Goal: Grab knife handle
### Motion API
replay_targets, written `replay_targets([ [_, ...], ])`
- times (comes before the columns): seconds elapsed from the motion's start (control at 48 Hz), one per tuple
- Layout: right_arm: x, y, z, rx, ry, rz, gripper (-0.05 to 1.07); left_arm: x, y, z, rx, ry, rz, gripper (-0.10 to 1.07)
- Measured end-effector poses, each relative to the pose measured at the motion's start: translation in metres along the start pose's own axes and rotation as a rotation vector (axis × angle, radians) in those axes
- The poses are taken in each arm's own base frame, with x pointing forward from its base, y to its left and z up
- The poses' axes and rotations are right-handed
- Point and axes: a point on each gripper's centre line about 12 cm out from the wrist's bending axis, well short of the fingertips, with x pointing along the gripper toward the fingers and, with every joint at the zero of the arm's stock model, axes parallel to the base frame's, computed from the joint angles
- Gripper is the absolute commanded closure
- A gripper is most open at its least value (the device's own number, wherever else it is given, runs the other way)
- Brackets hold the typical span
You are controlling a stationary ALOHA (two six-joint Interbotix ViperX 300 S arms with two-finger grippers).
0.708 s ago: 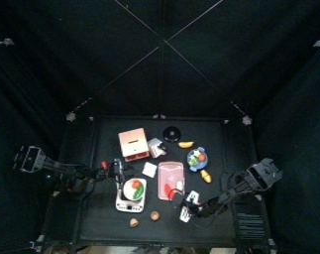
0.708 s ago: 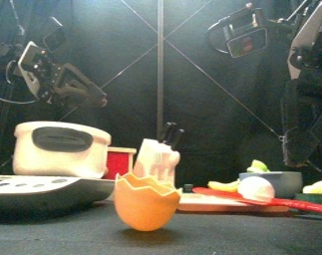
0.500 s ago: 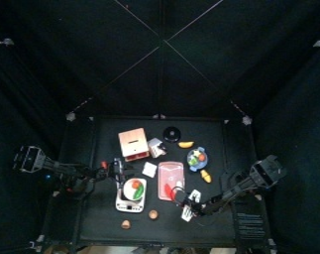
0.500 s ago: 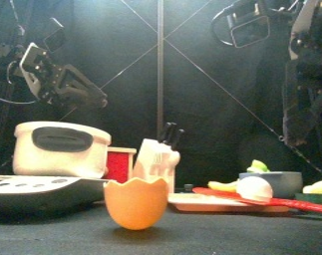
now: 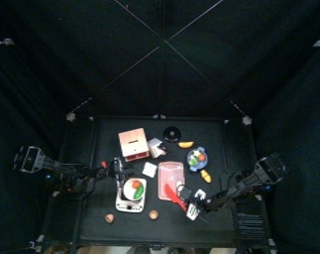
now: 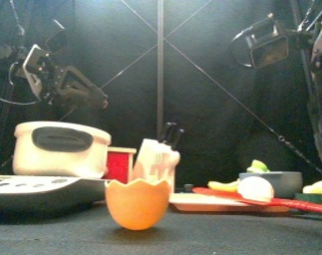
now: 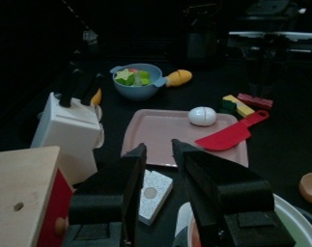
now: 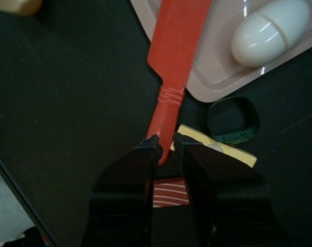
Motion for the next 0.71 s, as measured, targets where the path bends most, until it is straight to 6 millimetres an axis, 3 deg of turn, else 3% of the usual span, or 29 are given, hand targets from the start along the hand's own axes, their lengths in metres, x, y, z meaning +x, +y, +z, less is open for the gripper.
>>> replay_targets([
  [0.208,0.025,-0.002,-0.006,-0.011,0.032,-0.016,0.24,0.001,0.002,0.0,-0.001,-0.001,0.006,0.26],
  [0.708,0.054,0.0,0.005,-0.045,0.031,-0.061,0.24,0.001,0.003,0.0,0.0,0.001,0.012,0.26],
])
